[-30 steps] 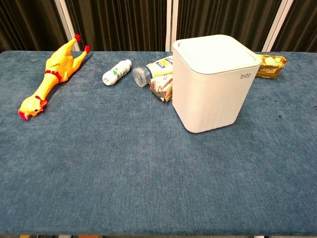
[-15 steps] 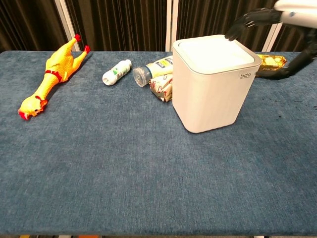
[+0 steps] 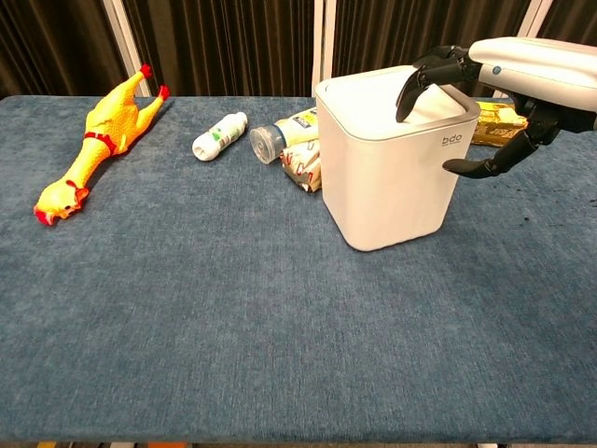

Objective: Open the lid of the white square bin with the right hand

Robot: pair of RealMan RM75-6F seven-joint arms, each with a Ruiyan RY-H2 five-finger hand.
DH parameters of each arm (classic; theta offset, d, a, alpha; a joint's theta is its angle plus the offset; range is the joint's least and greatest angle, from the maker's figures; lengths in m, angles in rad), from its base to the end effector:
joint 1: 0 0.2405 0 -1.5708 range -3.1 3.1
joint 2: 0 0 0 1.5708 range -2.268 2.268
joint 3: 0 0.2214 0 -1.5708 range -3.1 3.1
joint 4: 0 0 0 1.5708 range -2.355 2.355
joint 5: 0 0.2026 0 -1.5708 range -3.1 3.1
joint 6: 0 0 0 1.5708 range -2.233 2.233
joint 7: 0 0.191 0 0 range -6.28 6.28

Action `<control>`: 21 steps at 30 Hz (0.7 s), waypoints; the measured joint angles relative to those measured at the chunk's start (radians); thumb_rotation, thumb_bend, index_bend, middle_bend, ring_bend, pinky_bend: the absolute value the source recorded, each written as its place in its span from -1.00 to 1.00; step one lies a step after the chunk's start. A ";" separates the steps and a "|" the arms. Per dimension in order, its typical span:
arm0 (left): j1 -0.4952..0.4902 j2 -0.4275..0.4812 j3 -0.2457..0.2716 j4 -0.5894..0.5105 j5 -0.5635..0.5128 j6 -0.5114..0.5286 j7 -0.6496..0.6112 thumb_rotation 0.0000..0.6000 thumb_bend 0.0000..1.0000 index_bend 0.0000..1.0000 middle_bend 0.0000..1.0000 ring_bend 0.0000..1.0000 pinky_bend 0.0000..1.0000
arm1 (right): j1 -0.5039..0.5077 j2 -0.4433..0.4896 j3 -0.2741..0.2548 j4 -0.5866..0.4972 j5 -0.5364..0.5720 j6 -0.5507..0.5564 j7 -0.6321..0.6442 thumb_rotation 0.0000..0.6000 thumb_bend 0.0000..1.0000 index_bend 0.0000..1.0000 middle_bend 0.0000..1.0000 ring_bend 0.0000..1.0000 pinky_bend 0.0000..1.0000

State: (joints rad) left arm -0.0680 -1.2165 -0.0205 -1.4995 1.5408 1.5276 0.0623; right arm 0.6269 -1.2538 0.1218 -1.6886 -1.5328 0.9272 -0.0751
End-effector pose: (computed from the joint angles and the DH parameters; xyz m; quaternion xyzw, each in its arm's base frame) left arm -0.2846 0.2148 0.1313 -0.6136 -0.3569 -0.3723 0.5979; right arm -0.1091 -0.3135 0.0196 0.7973 -0.3272 0.3916 0.3222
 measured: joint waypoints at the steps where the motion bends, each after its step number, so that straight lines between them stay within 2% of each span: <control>1: 0.001 0.000 0.000 0.000 0.001 0.003 -0.001 1.00 -1.00 -0.70 -0.84 -1.00 -0.99 | -0.003 0.000 0.002 -0.001 -0.003 0.014 0.000 1.00 -0.57 -0.37 -0.49 -1.00 -1.00; 5: 0.004 0.003 -0.001 0.001 0.007 0.014 -0.006 1.00 -1.00 -0.70 -0.84 -1.00 -0.99 | -0.024 0.009 0.014 -0.009 -0.019 0.104 0.008 1.00 -0.57 -0.53 -0.58 -1.00 -1.00; 10: 0.000 0.003 -0.002 -0.001 0.014 0.014 -0.005 1.00 -1.00 -0.70 -0.84 -1.00 -0.99 | -0.090 0.066 0.031 -0.029 -0.016 0.244 0.023 1.00 -0.57 -0.97 -0.78 -1.00 -1.00; 15: -0.002 0.005 -0.001 -0.007 0.021 0.015 -0.003 1.00 -1.00 -0.70 -0.84 -1.00 -0.99 | -0.174 0.122 0.027 -0.036 0.021 0.329 0.053 1.00 -0.57 -1.00 -0.86 -1.00 -1.00; 21: 0.004 0.005 0.002 -0.007 0.014 0.016 -0.001 1.00 -1.00 -0.70 -0.84 -1.00 -0.99 | -0.289 0.136 -0.057 -0.003 0.030 0.394 0.074 1.00 -0.57 -1.00 -0.86 -1.00 -1.00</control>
State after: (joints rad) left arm -0.0639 -1.2118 -0.0185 -1.5063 1.5546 1.5432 0.0617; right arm 0.3381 -1.1179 0.0649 -1.6911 -1.5032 1.3212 -0.0007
